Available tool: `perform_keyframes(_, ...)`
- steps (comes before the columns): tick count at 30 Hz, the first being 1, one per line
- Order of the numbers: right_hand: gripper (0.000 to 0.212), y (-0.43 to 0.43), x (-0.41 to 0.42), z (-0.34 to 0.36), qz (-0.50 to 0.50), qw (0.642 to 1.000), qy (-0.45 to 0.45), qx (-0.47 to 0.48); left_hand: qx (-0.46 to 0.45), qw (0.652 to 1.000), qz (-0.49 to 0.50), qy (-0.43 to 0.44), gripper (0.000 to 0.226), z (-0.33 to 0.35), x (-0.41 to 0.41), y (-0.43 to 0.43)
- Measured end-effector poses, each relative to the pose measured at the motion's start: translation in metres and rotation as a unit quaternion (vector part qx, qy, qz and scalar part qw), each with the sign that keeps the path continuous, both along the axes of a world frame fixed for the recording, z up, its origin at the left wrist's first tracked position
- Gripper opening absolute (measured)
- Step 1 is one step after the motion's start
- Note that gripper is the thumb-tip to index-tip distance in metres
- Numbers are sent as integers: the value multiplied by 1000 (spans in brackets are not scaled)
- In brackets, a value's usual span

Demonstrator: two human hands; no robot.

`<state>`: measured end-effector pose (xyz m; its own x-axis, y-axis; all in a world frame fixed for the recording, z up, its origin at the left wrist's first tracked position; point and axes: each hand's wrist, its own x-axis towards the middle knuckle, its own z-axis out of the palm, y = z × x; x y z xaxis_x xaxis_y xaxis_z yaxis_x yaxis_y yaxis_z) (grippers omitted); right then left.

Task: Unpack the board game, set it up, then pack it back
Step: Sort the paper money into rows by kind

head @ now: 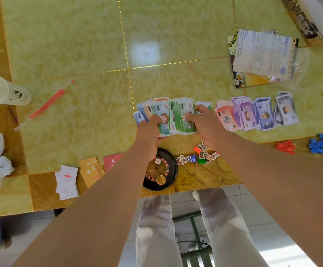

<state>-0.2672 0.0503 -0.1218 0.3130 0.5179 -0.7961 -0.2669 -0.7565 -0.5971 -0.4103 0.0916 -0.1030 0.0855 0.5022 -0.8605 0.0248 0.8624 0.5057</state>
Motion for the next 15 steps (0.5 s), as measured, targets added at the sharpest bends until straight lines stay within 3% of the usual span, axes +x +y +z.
perform_keyframes(6, 23, 3, -11, 1, 48, 998, -41, 10, 16, 998, -51, 41, 29, -5, -11, -2)
perform_keyframes(15, 15, 2, -21, -2, -7, 1000, 4, -4, 36, 997, -37, 65, 33, -7, -23, -5)
